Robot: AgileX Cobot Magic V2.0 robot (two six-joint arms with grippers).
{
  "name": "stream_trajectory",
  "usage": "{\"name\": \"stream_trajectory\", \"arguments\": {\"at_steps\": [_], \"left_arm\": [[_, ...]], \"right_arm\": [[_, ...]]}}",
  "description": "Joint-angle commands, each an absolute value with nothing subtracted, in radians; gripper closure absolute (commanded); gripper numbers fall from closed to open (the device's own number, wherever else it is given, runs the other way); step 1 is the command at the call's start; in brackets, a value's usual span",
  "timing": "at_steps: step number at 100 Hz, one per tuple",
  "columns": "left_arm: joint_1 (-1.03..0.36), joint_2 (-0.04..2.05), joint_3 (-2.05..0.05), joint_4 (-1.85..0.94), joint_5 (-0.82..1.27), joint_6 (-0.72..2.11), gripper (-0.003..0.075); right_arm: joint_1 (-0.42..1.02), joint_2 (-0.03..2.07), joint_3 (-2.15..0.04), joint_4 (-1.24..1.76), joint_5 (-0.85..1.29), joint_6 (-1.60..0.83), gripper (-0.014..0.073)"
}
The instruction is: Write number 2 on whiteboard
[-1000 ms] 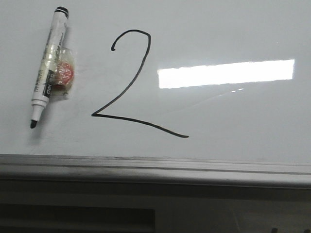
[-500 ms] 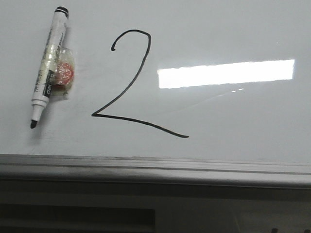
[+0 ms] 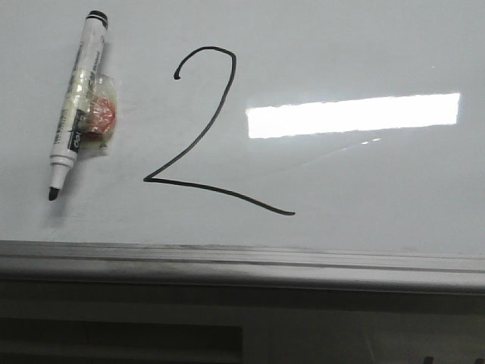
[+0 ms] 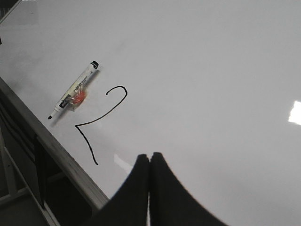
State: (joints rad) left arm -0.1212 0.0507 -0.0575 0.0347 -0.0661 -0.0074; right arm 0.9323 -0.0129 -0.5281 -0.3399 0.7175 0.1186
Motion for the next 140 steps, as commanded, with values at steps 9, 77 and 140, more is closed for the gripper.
{"name": "stream_trajectory", "arguments": {"at_steps": [9,77,140], "left_arm": [[-0.040,0.003,-0.021,0.038,-0.145,-0.020,0.0739],[-0.038,-0.034,0.031,0.038,0.299,-0.167,0.0739],[-0.038,-0.032,0.031,0.038,0.299,-0.167,0.0739]], "right_arm": [[0.925,-0.007,-0.550,-0.354,0.652,0.117,0.0664],[0.925,-0.007,-0.550,-0.354,0.655,0.117,0.0664],[0.925,-0.007,-0.550,-0.354,0.655,0.117,0.0664]]}}
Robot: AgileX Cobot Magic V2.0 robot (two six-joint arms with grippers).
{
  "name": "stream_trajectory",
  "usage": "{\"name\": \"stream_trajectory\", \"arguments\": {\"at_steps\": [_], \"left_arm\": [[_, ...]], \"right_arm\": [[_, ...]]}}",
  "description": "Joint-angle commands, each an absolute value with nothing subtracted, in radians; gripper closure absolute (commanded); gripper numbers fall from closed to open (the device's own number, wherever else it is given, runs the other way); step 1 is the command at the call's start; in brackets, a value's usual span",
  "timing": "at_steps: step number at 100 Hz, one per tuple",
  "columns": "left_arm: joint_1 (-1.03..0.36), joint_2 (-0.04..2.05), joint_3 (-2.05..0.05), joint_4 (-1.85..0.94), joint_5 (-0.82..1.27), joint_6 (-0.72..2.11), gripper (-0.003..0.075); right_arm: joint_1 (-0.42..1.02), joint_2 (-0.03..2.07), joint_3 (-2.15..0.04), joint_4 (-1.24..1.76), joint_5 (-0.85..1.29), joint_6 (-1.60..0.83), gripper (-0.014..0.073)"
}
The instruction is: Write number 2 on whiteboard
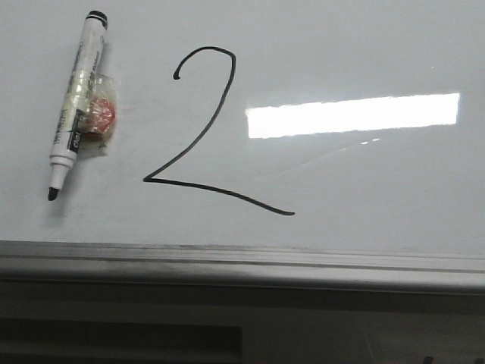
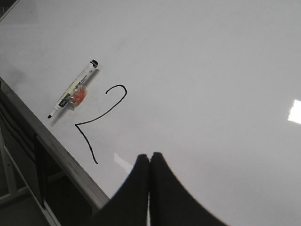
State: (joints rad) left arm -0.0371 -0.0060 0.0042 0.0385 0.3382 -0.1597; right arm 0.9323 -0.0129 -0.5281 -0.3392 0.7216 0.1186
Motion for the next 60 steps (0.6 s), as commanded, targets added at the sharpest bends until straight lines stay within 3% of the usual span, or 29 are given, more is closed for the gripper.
{"name": "stream_trajectory", "arguments": {"at_steps": [1,31,60], "left_arm": [[-0.038,-0.032,0.031,0.038,0.299,-0.167,0.0739],[-0.038,-0.032,0.031,0.038,0.299,-0.167,0.0739],[-0.038,-0.032,0.031,0.038,0.299,-0.167,0.0739]], "right_arm": [[0.925,-0.007,-0.550,-0.354,0.655,0.117,0.0664],[0.925,-0.007,-0.550,-0.351,0.664,0.117,0.0664],[0.924,0.001,-0.533,-0.213,0.510,0.124,0.0664]]}}
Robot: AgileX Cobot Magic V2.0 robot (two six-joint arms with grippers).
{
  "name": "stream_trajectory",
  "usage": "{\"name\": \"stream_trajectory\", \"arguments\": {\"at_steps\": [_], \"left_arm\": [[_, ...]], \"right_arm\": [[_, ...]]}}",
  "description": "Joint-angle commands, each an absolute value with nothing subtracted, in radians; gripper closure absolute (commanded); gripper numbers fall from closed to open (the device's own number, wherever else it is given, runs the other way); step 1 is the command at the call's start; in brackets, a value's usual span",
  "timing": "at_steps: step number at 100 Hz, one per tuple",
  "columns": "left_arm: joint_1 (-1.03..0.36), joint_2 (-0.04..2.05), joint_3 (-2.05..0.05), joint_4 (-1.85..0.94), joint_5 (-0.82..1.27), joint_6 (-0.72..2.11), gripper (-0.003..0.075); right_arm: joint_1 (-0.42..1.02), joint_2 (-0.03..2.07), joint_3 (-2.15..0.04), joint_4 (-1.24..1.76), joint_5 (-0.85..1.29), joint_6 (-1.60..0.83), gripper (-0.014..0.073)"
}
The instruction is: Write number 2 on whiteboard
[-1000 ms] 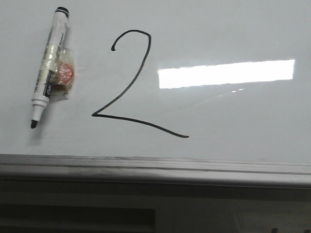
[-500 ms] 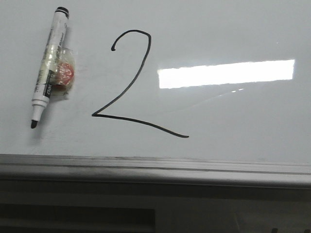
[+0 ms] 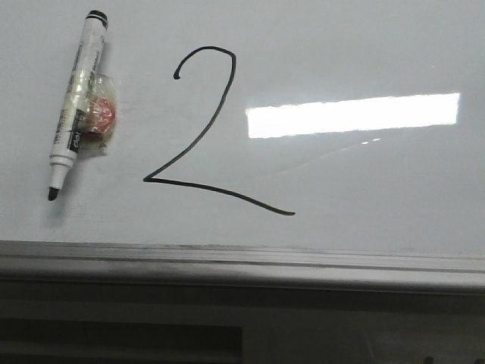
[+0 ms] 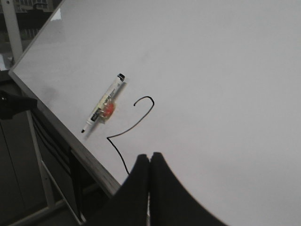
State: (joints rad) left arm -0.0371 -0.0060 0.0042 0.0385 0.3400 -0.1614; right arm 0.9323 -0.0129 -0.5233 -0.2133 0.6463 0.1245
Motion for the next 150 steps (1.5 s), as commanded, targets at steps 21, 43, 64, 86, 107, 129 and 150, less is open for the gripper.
{"name": "stream_trajectory", "arguments": {"at_steps": [21,43,64,86,107,129,150], "left_arm": [[-0.038,-0.032,0.031,0.038,0.299,-0.167,0.0739],[-0.038,-0.032,0.031,0.038,0.299,-0.167,0.0739],[-0.038,-0.032,0.031,0.038,0.299,-0.167,0.0739],[-0.038,-0.032,0.031,0.038,0.299,-0.167,0.0739],[-0.038,-0.032,0.031,0.038,0.299,-0.167,0.0739],[-0.038,-0.032,0.031,0.038,0.299,-0.167,0.0739],[-0.038,-0.032,0.031,0.038,0.299,-0.167,0.0739]], "right_arm": [[0.835,0.039,-0.463,-0.218,0.291,0.124,0.0664],[0.592,0.084,-0.377,-0.218,0.198,0.124,0.0664],[0.304,0.086,-0.309,-0.211,0.150,0.124,0.0664],[0.071,0.086,-0.188,-0.204,0.021,0.124,0.0664],[-0.002,0.064,-0.054,-0.122,-0.083,0.124,0.0664],[-0.086,0.014,0.032,-0.080,-0.067,0.124,0.0664],[-0.145,-0.034,0.032,-0.066,0.038,0.070,0.0664]]}}
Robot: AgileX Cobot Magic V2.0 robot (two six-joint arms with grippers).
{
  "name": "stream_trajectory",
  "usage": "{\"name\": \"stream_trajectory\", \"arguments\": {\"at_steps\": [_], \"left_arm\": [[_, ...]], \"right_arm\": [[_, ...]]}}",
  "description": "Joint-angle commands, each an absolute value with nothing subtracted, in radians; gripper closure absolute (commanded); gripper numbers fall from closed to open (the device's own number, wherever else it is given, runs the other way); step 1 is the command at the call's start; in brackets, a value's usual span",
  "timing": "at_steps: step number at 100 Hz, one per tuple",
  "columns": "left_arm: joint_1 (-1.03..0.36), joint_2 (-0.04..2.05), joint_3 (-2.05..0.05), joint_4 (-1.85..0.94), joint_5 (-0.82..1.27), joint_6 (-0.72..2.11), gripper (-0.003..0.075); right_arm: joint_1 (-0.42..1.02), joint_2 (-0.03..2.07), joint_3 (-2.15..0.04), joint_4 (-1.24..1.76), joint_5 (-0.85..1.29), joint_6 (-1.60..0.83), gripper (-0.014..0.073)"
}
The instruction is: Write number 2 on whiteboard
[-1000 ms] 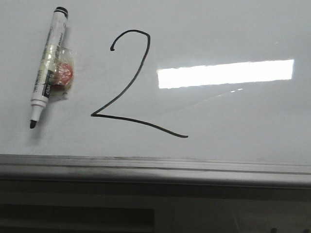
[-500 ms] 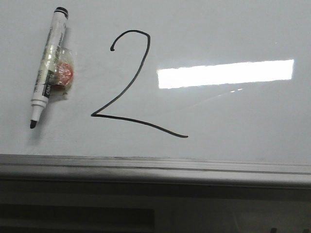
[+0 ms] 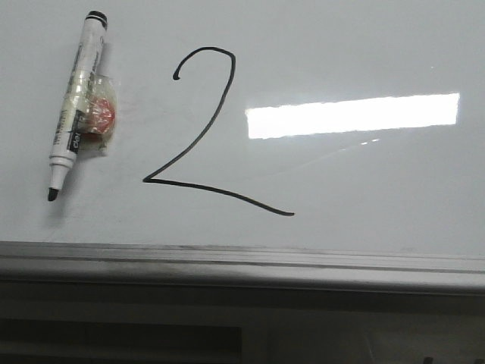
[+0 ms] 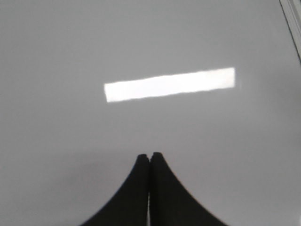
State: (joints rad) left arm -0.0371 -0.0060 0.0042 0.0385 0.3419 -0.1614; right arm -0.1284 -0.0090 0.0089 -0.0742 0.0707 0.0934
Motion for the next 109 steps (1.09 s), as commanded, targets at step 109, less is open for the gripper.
{"name": "stream_trajectory", "arguments": {"at_steps": [109], "left_arm": [[-0.038,-0.032,0.031,0.038,0.299,-0.167,0.0739]], "right_arm": [[-0.152,-0.034,0.032,-0.064,0.293,0.072,0.0664]]}}
